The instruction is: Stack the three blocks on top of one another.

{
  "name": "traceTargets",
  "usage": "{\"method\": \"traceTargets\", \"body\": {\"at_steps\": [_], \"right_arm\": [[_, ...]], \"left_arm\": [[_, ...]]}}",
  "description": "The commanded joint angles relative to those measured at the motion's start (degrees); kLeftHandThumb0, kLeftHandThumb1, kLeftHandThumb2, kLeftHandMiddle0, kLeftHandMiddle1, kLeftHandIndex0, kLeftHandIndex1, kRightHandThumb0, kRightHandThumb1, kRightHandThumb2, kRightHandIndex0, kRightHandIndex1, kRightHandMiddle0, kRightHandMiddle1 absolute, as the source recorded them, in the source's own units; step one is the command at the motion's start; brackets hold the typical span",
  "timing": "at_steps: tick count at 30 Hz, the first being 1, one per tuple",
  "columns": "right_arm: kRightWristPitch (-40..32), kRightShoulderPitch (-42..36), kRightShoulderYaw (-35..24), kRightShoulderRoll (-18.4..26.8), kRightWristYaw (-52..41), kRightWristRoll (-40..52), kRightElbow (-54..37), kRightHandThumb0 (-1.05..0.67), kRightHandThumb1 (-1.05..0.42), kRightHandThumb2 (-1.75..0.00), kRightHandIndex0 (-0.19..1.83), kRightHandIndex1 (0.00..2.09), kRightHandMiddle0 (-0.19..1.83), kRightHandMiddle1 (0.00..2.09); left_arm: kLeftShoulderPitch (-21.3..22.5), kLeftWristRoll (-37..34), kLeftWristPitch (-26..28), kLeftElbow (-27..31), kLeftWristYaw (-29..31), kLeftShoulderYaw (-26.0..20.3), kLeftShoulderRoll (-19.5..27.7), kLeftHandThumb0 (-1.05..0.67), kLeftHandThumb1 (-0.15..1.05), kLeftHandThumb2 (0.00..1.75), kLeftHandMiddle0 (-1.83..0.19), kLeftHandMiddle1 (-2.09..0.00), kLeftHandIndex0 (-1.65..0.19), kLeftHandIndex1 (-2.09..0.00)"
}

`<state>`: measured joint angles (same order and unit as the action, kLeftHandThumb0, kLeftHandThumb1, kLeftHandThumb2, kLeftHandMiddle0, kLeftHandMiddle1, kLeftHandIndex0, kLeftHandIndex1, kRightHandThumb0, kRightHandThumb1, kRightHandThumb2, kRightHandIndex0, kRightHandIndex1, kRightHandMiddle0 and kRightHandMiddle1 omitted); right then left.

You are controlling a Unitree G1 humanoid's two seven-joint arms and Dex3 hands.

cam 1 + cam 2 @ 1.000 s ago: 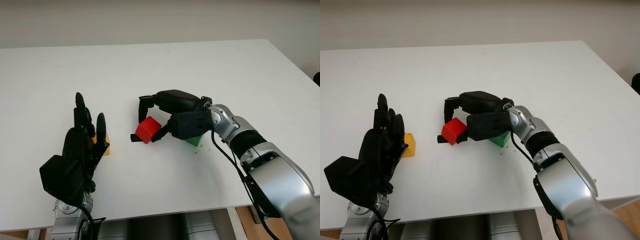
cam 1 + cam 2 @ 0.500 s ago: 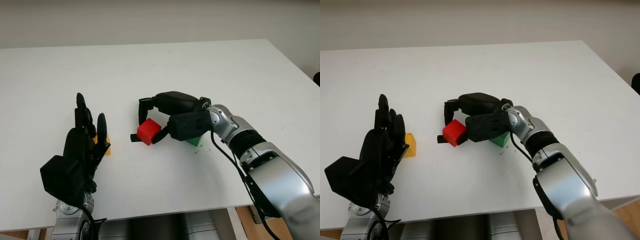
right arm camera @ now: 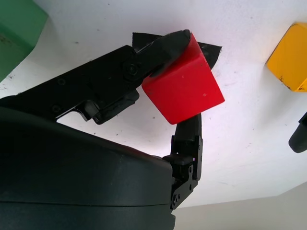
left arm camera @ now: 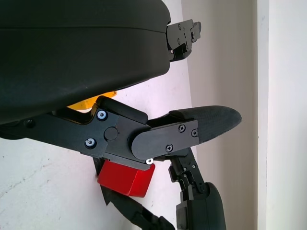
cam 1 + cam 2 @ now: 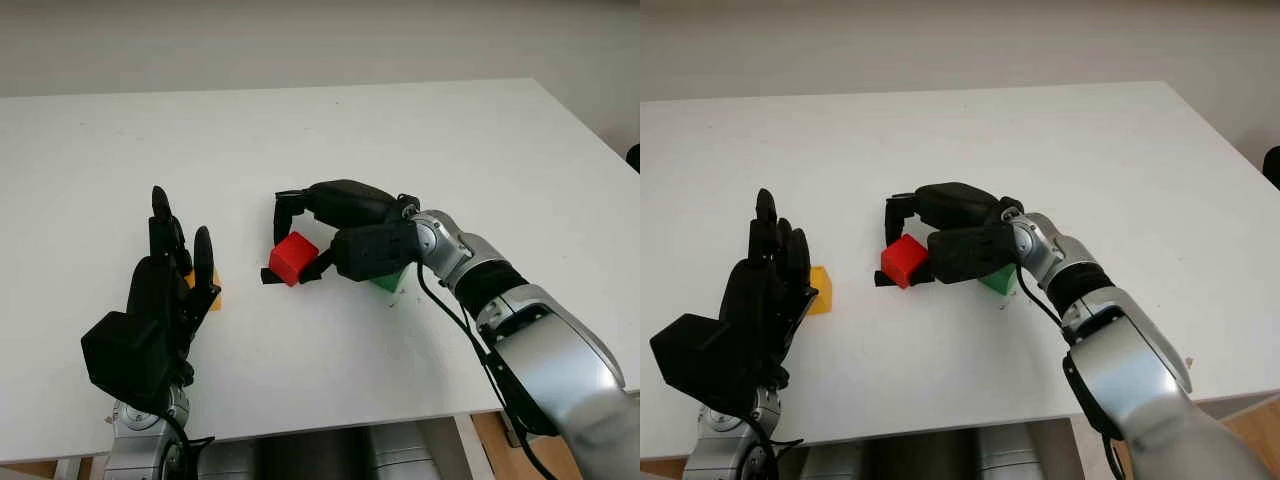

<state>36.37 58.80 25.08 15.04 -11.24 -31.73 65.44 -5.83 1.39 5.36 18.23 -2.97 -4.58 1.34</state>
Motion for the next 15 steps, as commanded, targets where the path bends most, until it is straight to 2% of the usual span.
{"method": "traceTargets", "body": {"at_steps": [1, 4, 5, 13, 15], "right_arm": [[-0.54, 1.01, 0.4, 0.09, -0.49, -0.38, -0.27, -0.52, -0.94, -0.05, 0.11, 0.03, 0.11, 1.08], [-1.26, 1.37, 0.61, 0.4, -1.69, -0.61, -0.54, -0.64, -0.94, -0.05, -0.09, 0.01, 0.0, 0.56], [-1.28, 1.41, 0.48, 0.48, -1.99, -0.49, -0.59, -0.67, -0.93, -0.05, -0.14, 0.01, -0.04, 0.48], [-0.36, 2.31, -1.23, 2.0, -7.32, 2.0, -0.9, -0.81, -0.93, -0.05, -0.19, 0.0, -0.15, 0.3], [0.24, 2.54, -2.26, 2.89, -9.49, 3.56, -1.49, -0.88, -0.93, -0.05, -0.19, 0.0, -0.18, 0.16]], "left_arm": [[-0.72, -0.39, 0.4, -0.13, 0.21, 0.28, -0.27, -0.71, 1.05, 0.63, 0.19, -0.02, 0.19, -0.02], [-0.45, -0.57, 0.3, -0.44, 0.17, 0.25, -0.3, -0.71, 1.05, 0.62, 0.19, -0.02, 0.19, -0.03], [-0.39, -0.53, 0.17, -0.56, 0.13, 0.24, -0.24, -0.71, 1.05, 0.62, 0.19, -0.02, 0.19, -0.03], [-0.06, -0.47, -0.24, -0.8, -0.07, 0.16, -0.13, -0.69, 1.05, 0.63, 0.19, -0.03, 0.19, -0.04], [0.14, -0.58, -0.24, -0.86, -0.13, 0.16, -0.23, -0.7, 1.05, 0.62, 0.19, -0.03, 0.19, -0.04]]}}
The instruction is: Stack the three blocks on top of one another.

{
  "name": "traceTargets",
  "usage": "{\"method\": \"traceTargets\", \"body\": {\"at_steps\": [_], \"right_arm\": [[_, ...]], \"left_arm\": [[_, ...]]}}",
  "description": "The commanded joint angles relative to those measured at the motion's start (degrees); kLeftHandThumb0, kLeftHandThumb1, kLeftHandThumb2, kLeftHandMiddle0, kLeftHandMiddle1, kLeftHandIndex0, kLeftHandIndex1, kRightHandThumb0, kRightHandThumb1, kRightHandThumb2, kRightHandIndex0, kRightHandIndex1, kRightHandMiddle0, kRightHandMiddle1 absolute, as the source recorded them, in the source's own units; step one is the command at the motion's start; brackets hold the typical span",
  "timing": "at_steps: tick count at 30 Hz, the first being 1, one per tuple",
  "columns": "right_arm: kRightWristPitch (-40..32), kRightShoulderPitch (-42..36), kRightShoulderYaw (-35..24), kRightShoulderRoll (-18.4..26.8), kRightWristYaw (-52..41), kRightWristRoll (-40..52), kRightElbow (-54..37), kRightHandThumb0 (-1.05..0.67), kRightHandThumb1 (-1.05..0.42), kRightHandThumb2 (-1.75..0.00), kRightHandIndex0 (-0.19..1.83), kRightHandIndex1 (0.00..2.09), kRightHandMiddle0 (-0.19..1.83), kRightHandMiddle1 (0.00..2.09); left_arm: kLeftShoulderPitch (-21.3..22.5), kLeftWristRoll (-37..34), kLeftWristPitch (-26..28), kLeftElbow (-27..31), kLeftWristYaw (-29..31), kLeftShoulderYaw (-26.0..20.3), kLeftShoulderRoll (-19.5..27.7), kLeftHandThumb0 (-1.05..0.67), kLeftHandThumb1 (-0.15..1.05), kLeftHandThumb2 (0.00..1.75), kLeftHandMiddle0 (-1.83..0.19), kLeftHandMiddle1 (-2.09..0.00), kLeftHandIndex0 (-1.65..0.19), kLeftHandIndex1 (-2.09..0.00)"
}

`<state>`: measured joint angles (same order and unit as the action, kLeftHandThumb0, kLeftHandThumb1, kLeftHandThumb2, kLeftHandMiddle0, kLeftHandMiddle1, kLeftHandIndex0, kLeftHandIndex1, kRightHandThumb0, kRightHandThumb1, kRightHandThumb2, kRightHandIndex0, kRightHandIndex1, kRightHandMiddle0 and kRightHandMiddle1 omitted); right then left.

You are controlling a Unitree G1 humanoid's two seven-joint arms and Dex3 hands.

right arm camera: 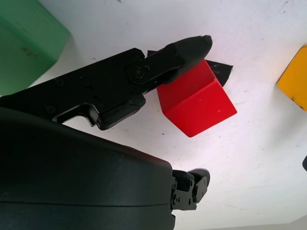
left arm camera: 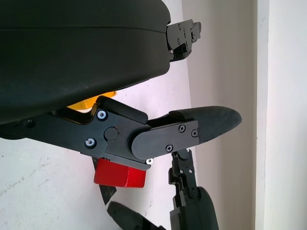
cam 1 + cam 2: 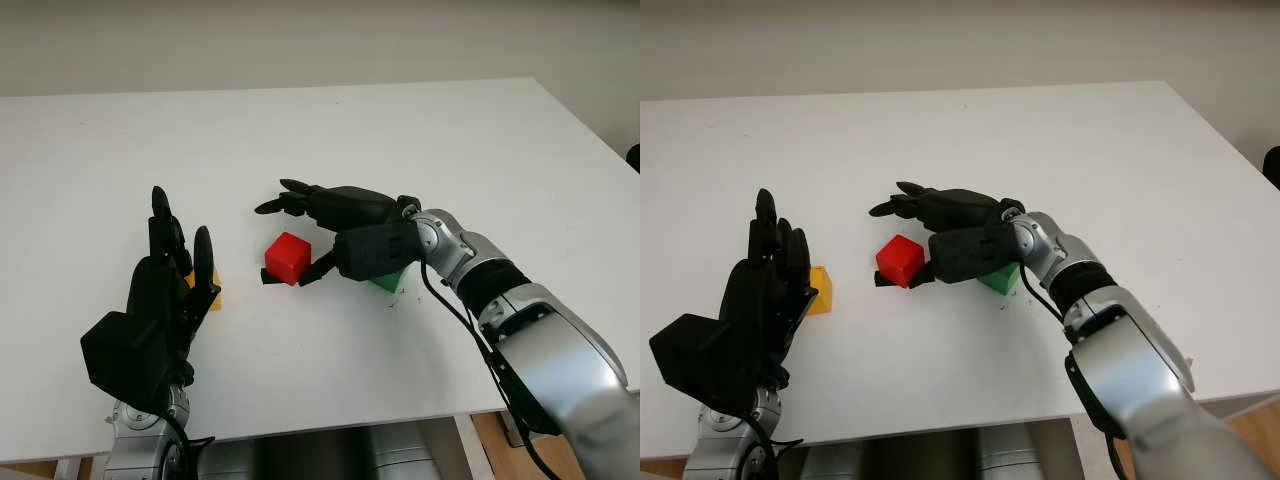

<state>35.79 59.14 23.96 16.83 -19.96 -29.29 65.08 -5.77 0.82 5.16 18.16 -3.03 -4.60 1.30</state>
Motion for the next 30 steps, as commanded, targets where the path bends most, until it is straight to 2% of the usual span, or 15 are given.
{"method": "traceTargets", "body": {"at_steps": [1, 4, 6, 9, 13, 15, 18, 24, 30], "right_arm": [[1.09, 2.28, -1.55, 1.48, -1.68, 1.79, -1.36, -0.89, -0.93, -0.05, -0.19, 0.0, -0.19, 0.09], [0.73, 2.73, -4.59, 3.9, -7.4, 6.38, -4.56, -0.91, -0.93, -0.06, -0.19, 0.0, -0.19, 0.01], [-0.25, 2.86, -6.46, 5.93, -10.42, 9.03, -8.15, -0.86, -0.92, -0.05, -0.19, 0.0, -0.19, 0.0], [-4.13, 2.33, -10.98, 8.81, -12.39, 13.9, -14.74, -0.84, -0.94, -0.06, -0.19, 0.0, -0.18, 0.01], [-8.3, 1.59, -16.3, 12.51, -13.08, 18.9, -20.27, -0.83, -0.95, -0.06, -0.19, 0.0, -0.09, 0.06], [-8.53, 0.92, -17.82, 14.64, -13.44, 20.0, -22.04, -0.8, -0.93, -0.05, -0.11, 0.05, 0.04, 0.12], [-7.6, -0.3, -19.19, 17.47, -14.6, 20.98, -23.17, -0.76, -0.88, -0.04, 0.01, 0.1, 0.17, 0.17], [-2.21, -3.47, -18.48, 23.06, -13.24, 16.62, -23.79, -0.75, -0.86, -0.05, 0.15, 0.11, 0.31, 0.17], [-3.6, -6.32, -18.76, 23.76, -13.1, 15.84, -27.47, -0.78, -0.89, -0.06, 0.12, 0.06, 0.29, 0.11]], "left_arm": [[0.18, 0.0, -0.03, -0.86, -0.1, 0.21, -0.24, -0.7, 1.05, 0.62, 0.19, -0.03, 0.19, -0.04], [0.45, 0.05, 0.12, -1.07, -0.04, 0.27, -0.15, -0.7, 1.05, 0.62, 0.19, -0.02, 0.19, -0.04], [0.59, 0.34, 0.57, -0.89, -0.1, 0.36, 0.0, -0.7, 1.05, 0.62, 0.19, -0.02, 0.19, -0.03], [0.95, 0.44, 0.81, -1.03, -0.04, 0.3, 0.19, -0.7, 1.05, 0.63, 0.19, -0.02, 0.19, -0.02], [1.42, 0.08, 0.56, -1.58, 0.17, -0.11, 0.4, -0.7, 1.05, 0.62, 0.19, -0.02, 0.19, -0.02], [1.58, -0.27, 0.18, -1.84, 0.43, -0.32, 0.53, -0.7, 1.05, 0.62, 0.19, -0.01, 0.19, -0.01], [1.67, -0.58, -0.16, -2.06, 0.59, -0.59, 0.68, -0.71, 1.05, 0.62, 0.19, -0.01, 0.19, -0.01], [1.62, -1.15, -0.81, -2.66, 1.45, -1.29, 1.48, -0.72, 1.05, 0.61, 0.19, -0.01, 0.19, -0.01], [2.1, -1.72, -0.36, -2.52, 1.97, -1.84, 1.83, -0.71, 1.05, 0.6, 0.19, -0.01, 0.19, -0.01]]}}
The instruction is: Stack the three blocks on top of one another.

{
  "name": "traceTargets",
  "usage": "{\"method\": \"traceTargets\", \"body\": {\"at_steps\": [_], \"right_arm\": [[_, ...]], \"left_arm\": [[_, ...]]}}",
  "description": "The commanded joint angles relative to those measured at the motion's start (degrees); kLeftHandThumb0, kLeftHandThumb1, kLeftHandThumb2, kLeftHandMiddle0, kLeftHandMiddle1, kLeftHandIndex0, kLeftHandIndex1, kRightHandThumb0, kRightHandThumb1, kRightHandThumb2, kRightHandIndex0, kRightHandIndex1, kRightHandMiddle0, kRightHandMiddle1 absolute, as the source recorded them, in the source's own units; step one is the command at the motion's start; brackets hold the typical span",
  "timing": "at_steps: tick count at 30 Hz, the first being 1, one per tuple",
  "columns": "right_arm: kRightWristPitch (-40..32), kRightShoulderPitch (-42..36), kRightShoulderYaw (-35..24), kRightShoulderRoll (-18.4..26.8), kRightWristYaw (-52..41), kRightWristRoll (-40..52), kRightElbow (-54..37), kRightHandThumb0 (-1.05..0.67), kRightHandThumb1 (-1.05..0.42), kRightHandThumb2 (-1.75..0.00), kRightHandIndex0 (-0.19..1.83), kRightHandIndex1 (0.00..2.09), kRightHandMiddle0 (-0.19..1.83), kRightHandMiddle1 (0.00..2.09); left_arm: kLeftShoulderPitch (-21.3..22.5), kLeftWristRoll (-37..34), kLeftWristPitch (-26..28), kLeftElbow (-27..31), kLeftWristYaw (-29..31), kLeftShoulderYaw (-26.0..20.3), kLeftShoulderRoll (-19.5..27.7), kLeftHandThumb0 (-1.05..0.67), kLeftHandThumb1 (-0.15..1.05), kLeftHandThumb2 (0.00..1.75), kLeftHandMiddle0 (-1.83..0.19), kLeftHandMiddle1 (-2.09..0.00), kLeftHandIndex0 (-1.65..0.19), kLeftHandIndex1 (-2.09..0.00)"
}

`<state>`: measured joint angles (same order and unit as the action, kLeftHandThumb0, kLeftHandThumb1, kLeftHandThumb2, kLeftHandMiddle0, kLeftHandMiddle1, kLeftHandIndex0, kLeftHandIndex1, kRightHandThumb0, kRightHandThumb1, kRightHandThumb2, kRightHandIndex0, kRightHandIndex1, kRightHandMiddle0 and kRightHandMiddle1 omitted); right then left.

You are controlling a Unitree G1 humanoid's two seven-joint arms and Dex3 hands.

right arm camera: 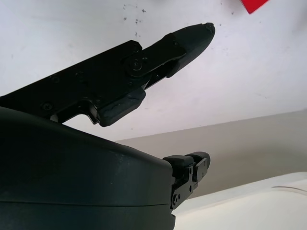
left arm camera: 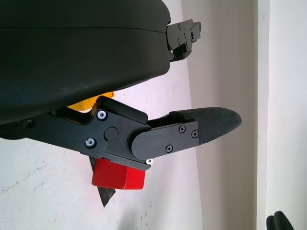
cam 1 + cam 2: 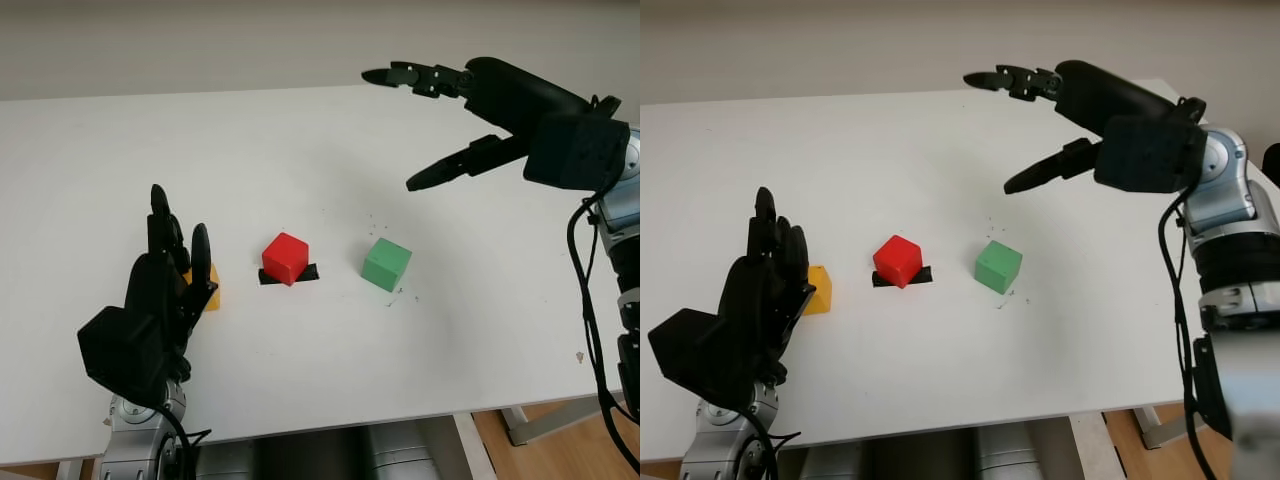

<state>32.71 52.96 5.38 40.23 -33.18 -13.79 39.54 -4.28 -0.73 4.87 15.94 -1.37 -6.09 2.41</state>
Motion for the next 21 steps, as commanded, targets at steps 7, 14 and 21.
{"method": "traceTargets", "body": {"at_steps": [7, 14, 21], "right_arm": [[-3.57, -2.6, -0.84, -0.58, 1.27, 1.49, -6.52, -0.76, -0.89, -0.05, 0.09, 0.05, 0.27, 0.08], [-13.92, -6.96, -3.34, -4.06, 0.44, 8.28, -11.81, -0.77, -1.0, -0.09, -0.05, 0.01, 0.07, 0.01], [-18.34, -9.18, -5.8, -8.71, 1.72, 14.28, -11.14, -0.77, -1.05, -0.22, -0.19, 0.0, -0.1, 0.02]], "left_arm": [[0.87, 1.66, -1.05, 4.36, -0.42, -3.2, 3.46, -0.7, 1.05, 0.54, 0.13, -0.06, 0.12, -0.05], [2.26, 8.15, -1.89, 9.57, -0.22, -8.6, 11.82, -0.75, 1.05, 0.24, -0.21, -0.14, -0.16, -0.18], [2.54, 10.16, 1.0, 12.33, 6.29, -13.74, 21.8, -0.72, 0.97, 0.06, -0.3, -0.11, -0.27, -0.24]]}}
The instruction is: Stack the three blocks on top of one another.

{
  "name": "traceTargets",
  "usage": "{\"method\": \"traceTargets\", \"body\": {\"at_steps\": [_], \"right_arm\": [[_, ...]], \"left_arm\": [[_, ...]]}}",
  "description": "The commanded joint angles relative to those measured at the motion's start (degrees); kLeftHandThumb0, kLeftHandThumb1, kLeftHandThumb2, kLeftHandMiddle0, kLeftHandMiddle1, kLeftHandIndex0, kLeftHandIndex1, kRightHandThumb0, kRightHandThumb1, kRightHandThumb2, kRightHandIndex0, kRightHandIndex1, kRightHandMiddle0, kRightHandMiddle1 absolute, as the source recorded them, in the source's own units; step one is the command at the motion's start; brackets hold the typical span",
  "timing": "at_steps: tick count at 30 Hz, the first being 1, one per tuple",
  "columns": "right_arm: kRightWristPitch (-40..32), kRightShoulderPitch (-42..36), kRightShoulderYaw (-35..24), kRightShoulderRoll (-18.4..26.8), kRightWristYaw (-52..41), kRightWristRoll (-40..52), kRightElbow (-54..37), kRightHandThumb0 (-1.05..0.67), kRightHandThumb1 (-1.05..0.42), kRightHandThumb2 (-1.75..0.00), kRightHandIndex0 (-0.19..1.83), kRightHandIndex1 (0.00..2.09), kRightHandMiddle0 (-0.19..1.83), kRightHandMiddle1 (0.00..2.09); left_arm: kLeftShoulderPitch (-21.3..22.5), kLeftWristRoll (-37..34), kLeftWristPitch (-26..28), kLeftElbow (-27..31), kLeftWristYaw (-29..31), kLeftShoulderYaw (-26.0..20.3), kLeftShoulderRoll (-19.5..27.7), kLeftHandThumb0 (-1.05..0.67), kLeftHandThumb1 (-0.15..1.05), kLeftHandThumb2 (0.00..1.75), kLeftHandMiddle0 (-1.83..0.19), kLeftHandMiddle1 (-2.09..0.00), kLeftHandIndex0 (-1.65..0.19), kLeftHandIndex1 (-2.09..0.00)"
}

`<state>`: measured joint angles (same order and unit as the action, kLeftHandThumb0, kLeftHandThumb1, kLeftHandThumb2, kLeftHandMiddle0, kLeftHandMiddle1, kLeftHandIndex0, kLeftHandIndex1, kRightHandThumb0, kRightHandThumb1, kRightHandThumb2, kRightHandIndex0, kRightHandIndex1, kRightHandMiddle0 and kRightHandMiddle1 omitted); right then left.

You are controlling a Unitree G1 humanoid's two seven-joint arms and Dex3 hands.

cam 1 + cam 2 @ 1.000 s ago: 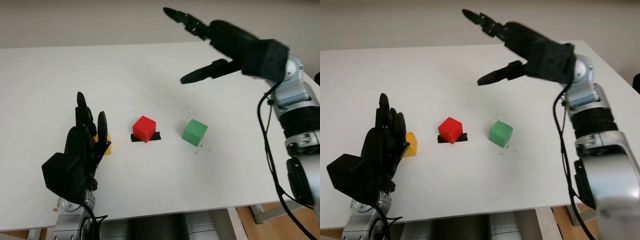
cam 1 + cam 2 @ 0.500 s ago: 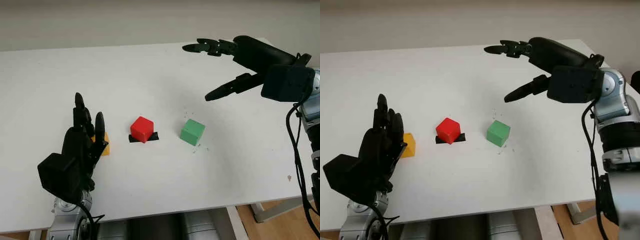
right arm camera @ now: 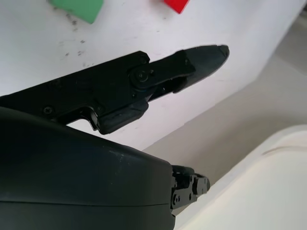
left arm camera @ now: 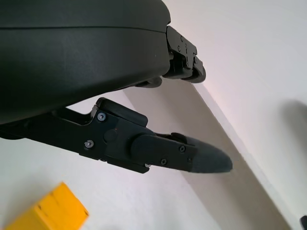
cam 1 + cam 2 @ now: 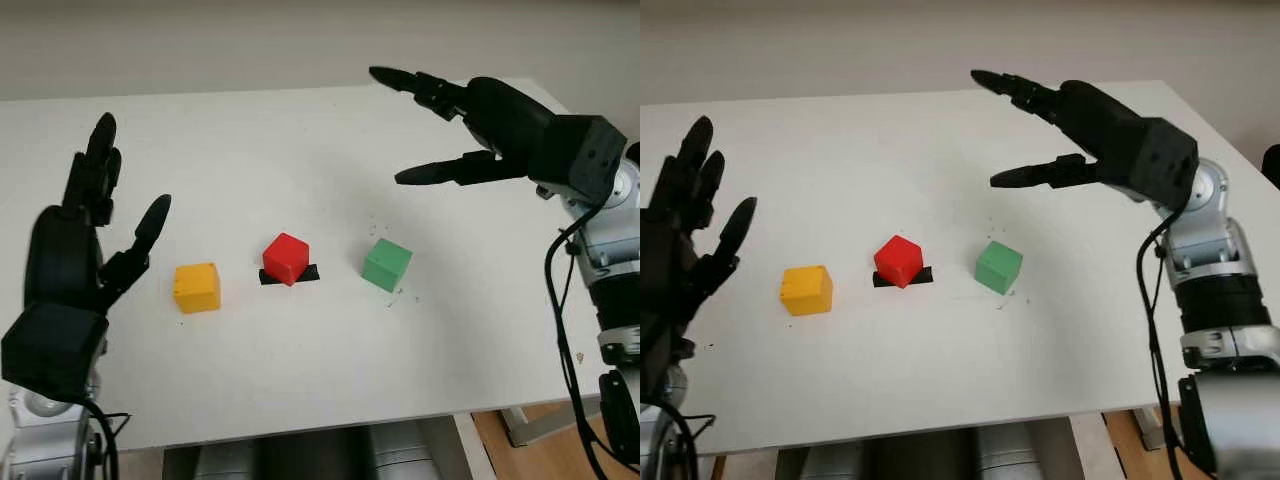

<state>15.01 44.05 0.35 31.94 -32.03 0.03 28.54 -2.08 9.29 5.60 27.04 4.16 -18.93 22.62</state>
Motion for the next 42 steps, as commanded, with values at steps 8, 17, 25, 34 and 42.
{"method": "traceTargets", "body": {"at_steps": [8, 17, 25, 34, 42], "right_arm": [[-2.68, -0.72, -1.12, -3.32, 4.55, 0.04, 1.04, -0.86, -1.05, -0.44, -0.18, 0.01, -0.14, 0.04], [-6.24, -1.47, -3.87, -8.01, 4.16, 6.49, 0.82, -0.77, -1.05, -0.6, -0.19, 0.0, -0.19, 0.0], [-12.14, -2.21, -4.77, -10.87, 6.06, 8.54, -1.46, -0.72, -1.05, -0.72, -0.19, 0.0, -0.19, 0.0], [-13.99, -2.6, -4.89, -11.97, 7.07, 8.52, -3.38, -0.7, -1.05, -0.72, -0.19, 0.0, -0.19, 0.0], [-14.81, -3.3, -5.25, -11.3, 6.76, 8.38, -4.75, -0.69, -1.05, -0.7, -0.19, 0.0, -0.19, 0.0]], "left_arm": [[-0.92, 5.07, 4.69, 0.9, 12.17, -2.31, 14.17, -0.79, 0.9, 0.04, -0.25, -0.05, -0.34, -0.14], [0.72, 10.42, 2.71, -3.48, 17.12, 2.3, 20.05, -0.83, 0.87, 0.05, -0.25, -0.05, -0.34, -0.08], [1.32, 15.89, 1.48, -6.33, 18.1, 8.04, 21.11, -0.8, 0.85, 0.06, -0.21, -0.04, -0.27, -0.04], [0.22, 21.97, 1.9, -7.63, 18.21, 12.61, 20.22, -0.79, 0.89, 0.06, -0.12, -0.03, -0.17, -0.02], [0.86, 27.28, 0.66, -9.85, 15.34, 15.2, 20.1, -0.8, 0.87, 0.05, -0.11, -0.05, -0.2, -0.05]]}}
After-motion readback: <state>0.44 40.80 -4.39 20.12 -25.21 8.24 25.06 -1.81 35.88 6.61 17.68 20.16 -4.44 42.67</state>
